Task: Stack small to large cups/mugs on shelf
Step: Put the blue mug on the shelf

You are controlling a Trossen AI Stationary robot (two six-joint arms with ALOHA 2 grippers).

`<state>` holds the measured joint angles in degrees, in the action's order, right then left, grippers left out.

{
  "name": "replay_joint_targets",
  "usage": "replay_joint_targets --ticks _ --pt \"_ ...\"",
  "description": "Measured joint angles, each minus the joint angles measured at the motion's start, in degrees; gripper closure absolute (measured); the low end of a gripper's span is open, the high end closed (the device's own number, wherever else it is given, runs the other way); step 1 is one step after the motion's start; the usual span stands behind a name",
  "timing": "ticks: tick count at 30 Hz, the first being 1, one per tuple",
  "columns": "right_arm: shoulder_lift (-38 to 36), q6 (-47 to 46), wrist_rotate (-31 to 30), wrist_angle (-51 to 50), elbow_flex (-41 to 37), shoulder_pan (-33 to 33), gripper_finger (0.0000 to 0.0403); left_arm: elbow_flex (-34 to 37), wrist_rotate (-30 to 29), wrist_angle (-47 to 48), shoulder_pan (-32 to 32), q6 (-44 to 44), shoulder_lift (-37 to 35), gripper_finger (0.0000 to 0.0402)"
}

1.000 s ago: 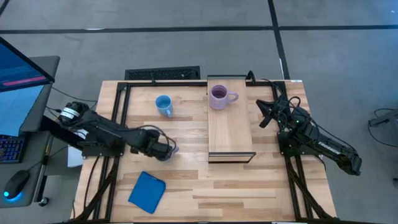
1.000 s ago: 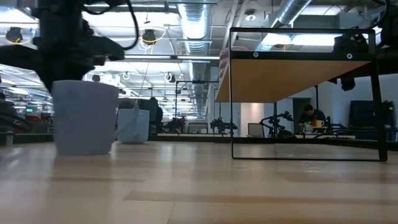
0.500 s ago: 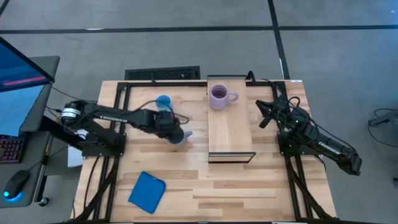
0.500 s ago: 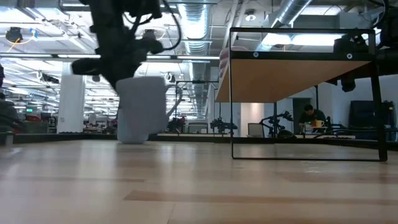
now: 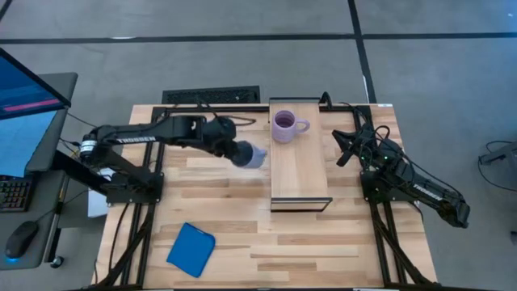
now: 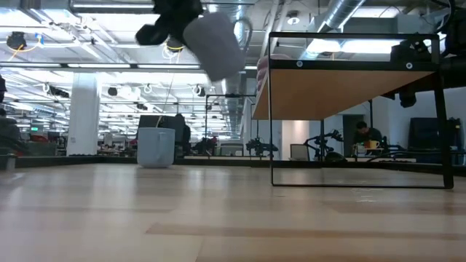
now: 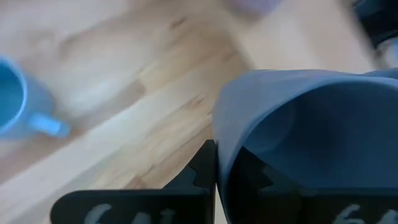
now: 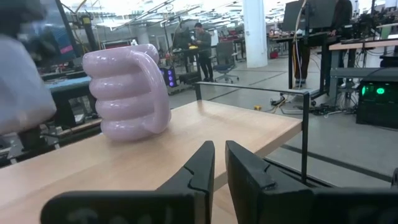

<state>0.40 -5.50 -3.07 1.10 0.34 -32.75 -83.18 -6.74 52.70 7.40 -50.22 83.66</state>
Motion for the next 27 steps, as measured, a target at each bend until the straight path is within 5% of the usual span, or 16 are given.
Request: replay_joint_targets --ticks 15,27 --pt "0.0 -0.04 0.02 0.0 0.0 0.0 0.0339 -11.26 -2.51 0.5 0.0 2.78 1.11 0.0396" --pt "0.93 -0.07 0.04 0.0 0.0 -0.02 0.0339 -30.72 0.21 13.52 0.48 7.44 17.23 0.0396"
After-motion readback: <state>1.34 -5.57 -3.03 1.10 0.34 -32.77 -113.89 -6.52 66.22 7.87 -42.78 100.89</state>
